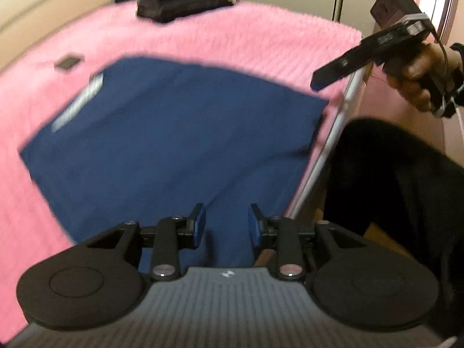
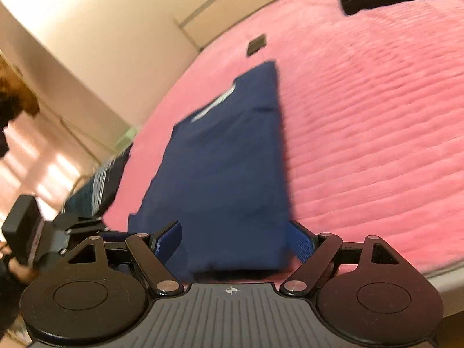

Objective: Fold clothes

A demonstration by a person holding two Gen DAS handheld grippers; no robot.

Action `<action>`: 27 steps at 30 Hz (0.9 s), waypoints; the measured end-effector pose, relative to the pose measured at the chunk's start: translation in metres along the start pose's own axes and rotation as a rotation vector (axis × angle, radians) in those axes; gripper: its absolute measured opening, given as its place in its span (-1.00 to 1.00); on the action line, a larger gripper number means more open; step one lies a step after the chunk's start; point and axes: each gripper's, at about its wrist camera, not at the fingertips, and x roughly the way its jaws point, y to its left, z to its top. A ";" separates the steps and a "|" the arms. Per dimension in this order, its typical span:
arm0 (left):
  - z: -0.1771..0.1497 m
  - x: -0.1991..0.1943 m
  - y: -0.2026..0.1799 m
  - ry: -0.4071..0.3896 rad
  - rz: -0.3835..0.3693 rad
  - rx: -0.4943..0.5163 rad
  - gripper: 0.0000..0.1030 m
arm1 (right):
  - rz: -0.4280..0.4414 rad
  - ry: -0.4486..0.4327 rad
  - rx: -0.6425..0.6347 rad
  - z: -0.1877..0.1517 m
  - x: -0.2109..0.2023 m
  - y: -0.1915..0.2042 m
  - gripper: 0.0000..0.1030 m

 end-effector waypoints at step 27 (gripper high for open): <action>0.183 0.201 0.072 0.239 -0.201 1.104 -0.03 | 0.144 0.213 -0.039 0.099 0.086 -0.052 0.27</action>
